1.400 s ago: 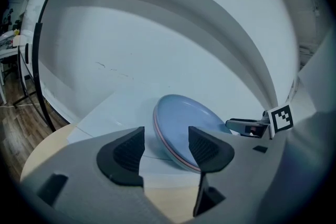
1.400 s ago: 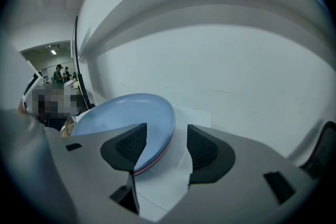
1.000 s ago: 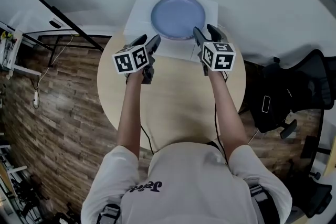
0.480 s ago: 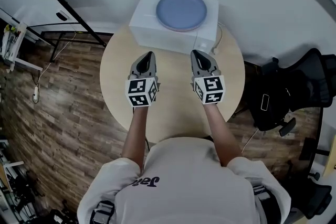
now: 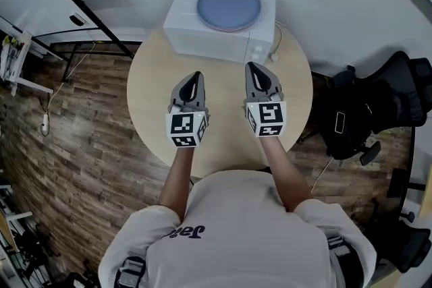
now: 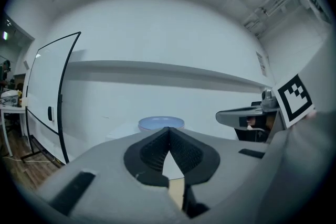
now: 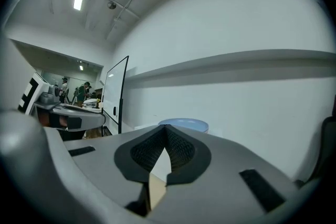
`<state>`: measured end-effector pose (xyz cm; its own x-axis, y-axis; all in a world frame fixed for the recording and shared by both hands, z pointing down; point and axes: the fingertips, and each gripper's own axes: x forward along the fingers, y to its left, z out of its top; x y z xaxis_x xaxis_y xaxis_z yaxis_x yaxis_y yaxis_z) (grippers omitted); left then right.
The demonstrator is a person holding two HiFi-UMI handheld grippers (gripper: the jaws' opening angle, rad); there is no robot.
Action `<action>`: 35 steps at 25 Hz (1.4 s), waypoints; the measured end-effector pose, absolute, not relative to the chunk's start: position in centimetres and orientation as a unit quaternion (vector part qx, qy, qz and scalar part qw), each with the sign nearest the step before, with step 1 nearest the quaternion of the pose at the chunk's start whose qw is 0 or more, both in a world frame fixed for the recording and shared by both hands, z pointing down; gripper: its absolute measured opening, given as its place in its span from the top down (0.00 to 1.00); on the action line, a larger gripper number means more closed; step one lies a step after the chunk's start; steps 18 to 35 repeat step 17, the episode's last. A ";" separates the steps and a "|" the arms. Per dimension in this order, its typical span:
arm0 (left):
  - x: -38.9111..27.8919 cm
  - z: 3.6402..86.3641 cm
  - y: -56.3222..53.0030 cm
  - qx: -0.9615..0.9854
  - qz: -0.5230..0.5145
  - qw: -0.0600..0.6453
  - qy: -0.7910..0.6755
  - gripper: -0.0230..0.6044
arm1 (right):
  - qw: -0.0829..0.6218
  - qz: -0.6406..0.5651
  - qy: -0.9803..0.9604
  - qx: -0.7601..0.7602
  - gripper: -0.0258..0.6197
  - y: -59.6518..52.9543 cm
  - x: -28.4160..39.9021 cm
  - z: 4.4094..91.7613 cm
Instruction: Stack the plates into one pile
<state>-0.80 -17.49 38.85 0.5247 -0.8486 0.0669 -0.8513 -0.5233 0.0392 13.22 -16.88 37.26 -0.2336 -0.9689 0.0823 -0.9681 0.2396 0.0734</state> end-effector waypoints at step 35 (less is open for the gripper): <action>0.9 39.1 -18.2 0.875 -0.005 0.060 -0.480 0.94 | 0.046 0.021 -0.783 0.619 0.94 -16.8 14.6 38.2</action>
